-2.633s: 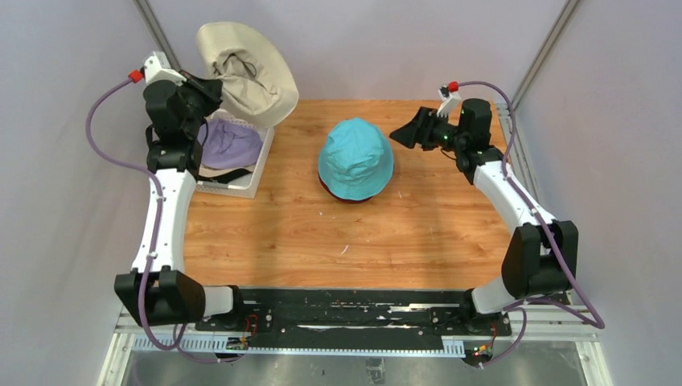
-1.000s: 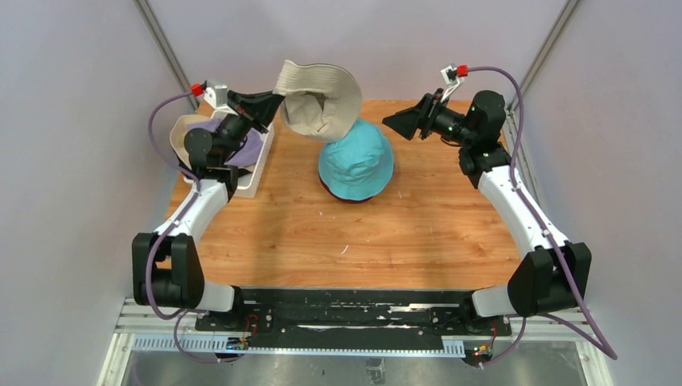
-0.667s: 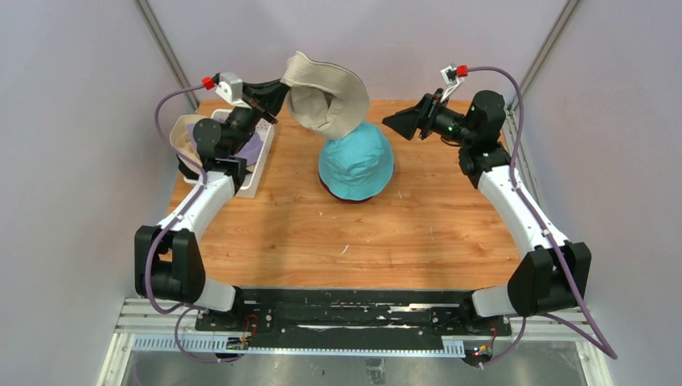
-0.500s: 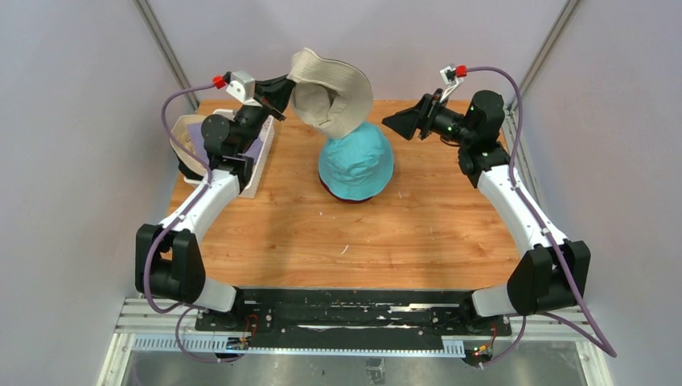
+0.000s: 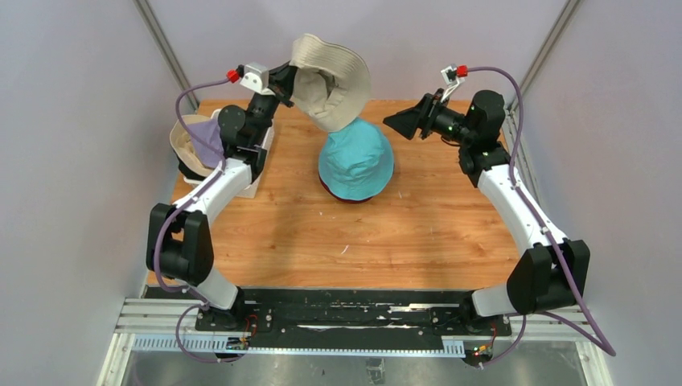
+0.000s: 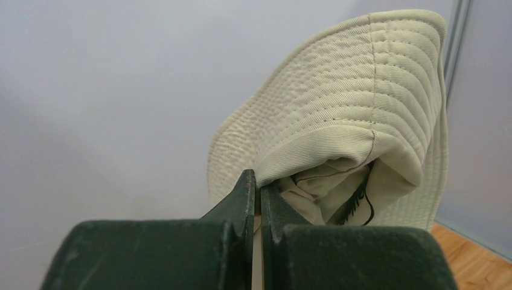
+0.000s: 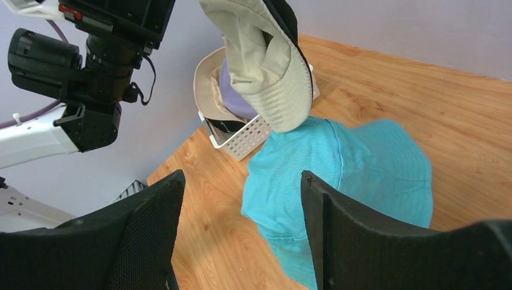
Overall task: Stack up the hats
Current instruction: Stack the hat on the hat.
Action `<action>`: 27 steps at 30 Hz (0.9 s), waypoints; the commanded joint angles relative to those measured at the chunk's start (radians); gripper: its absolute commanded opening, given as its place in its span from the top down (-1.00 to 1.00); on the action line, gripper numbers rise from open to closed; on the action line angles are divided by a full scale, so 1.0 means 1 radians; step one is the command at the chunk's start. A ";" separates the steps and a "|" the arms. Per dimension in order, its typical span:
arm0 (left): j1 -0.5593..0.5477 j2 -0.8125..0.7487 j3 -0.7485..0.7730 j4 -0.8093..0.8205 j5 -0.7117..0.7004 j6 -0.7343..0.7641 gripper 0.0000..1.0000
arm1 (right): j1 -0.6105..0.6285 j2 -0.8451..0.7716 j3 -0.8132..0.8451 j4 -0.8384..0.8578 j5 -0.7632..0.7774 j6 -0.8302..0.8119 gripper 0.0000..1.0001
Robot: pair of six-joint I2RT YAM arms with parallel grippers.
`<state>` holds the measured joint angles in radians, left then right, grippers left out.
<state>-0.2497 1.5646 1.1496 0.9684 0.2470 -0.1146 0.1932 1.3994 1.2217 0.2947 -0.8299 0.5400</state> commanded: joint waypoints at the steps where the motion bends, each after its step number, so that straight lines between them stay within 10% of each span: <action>1: -0.008 0.002 0.083 0.080 -0.043 0.012 1.00 | -0.021 0.008 -0.001 0.036 -0.006 -0.002 -0.40; 27: -0.212 0.115 0.022 0.122 -0.184 0.318 0.99 | -0.093 -0.009 -0.053 0.091 -0.016 0.039 -0.40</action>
<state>-0.4465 1.6981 1.1828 0.9943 0.1047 0.1265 0.1162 1.4120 1.1839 0.3450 -0.8303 0.5652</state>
